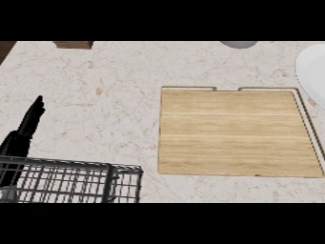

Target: Pick the tomato from the tray and place it in the plate

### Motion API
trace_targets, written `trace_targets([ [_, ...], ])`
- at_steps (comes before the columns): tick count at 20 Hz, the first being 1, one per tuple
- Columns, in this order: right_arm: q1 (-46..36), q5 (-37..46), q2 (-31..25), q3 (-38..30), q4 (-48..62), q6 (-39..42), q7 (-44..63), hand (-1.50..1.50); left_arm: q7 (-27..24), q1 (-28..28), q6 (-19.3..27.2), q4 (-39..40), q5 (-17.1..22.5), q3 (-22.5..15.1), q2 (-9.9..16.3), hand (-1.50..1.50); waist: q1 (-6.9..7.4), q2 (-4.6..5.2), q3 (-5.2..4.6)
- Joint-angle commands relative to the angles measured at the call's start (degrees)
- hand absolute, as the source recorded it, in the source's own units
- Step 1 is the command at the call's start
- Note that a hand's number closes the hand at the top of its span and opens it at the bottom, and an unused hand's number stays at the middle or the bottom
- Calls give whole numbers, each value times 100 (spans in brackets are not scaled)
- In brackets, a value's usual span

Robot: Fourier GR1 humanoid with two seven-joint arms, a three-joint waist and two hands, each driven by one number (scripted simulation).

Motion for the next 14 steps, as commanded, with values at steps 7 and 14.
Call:
trace_targets([
  [7, -1187, 523, 326, 176, 626, 1056, -244, 150, 78, 43, -121, 207, -32, -93, -84, 0, 195, 18, -69],
  [14, -2121, 1225, 1019, 665, 828, 1098, 535, 150, -20, 200, -21, 253, -227, -155, -160, 0, 223, 6, -83],
])
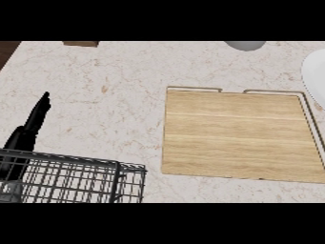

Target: Pick the tomato from the tray and place it in the plate

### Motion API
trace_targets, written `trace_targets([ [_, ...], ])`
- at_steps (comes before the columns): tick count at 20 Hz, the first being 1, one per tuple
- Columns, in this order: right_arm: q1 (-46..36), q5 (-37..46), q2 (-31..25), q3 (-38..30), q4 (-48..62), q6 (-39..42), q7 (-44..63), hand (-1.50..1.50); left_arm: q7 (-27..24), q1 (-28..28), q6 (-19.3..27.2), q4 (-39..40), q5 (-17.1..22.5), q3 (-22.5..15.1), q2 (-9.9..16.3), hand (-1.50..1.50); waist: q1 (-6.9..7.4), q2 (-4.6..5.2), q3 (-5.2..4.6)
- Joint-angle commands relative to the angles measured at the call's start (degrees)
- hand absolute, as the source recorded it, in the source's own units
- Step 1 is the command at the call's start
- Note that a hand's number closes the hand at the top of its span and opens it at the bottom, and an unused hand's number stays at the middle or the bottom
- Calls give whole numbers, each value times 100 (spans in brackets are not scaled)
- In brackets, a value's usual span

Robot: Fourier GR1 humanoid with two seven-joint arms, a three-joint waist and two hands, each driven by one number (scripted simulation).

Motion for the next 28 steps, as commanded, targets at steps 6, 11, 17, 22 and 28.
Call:
trace_targets([
  [6, -1001, 970, 1043, 623, 530, 101, 508, 150, -22, 358, -54, 173, -58, -27, -64, 0, 0, 37, -48],
  [11, -1134, 1291, 1720, 781, 934, -53, 419, 150, 45, 230, -206, 290, 106, 291, 138, 0, -121, 25, -47],
  [17, -1384, 1058, 2246, 486, 1709, 173, 1310, -150, -75, 410, -162, 179, 19, 163, -10, 0, -83, 40, -45],
  [22, -1422, 962, 2383, 294, 1906, 49, 1033, -150, 339, 215, -246, 8, 45, 159, 3, 0, -133, 44, -34],
  [28, -1471, 32, 2009, -660, 2166, 483, 819, -150, 114, 254, -74, 148, -79, 206, -100, 0, -244, 48, -31],
])
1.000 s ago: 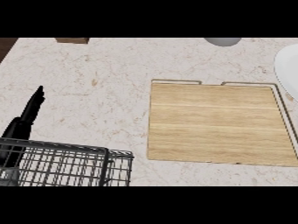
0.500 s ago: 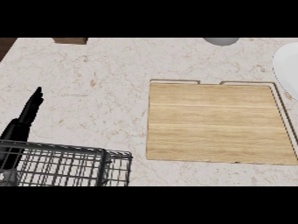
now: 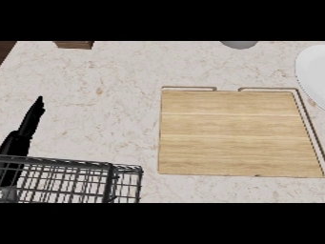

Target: Pick the tomato from the tray and place it in the plate

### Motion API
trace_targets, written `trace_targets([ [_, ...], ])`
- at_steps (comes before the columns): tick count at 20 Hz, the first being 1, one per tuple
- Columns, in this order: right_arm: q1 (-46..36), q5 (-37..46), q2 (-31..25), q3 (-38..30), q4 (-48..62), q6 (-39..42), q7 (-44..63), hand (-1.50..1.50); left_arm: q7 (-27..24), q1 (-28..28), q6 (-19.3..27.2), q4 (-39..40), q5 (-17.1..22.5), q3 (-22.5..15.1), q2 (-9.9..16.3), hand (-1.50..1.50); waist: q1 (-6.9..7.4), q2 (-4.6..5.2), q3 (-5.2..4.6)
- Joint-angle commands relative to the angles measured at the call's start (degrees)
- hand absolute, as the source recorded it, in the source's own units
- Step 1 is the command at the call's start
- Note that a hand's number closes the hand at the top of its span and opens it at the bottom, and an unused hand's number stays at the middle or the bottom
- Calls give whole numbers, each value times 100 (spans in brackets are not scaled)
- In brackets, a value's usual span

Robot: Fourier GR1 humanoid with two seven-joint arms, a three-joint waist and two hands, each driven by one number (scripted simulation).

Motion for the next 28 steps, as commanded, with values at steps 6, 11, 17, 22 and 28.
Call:
trace_targets([
  [6, 10, -1033, -626, -1071, 254, 337, 608, -150, 48, -12, 29, 317, -69, -27, -123, 0, -42, 108, -43],
  [11, 396, -1566, -970, -1602, 257, 1125, 528, -150, -42, 205, -60, 147, 0, -1, -84, 0, -10, 150, -10],
  [17, 642, -1755, -1368, -1795, 250, 1547, 224, -150, -81, 236, -25, 140, 36, 124, -73, 0, 29, 163, 2],
  [22, 928, -1689, -1654, -1738, 39, 1762, 109, -150, -61, 220, -6, 94, 14, 46, -163, 0, -18, 193, 21],
  [28, 1175, -1748, -1752, -1815, -76, 1727, 106, -150, 12, 246, -26, 6, 28, 67, -152, 0, 24, 184, 32],
])
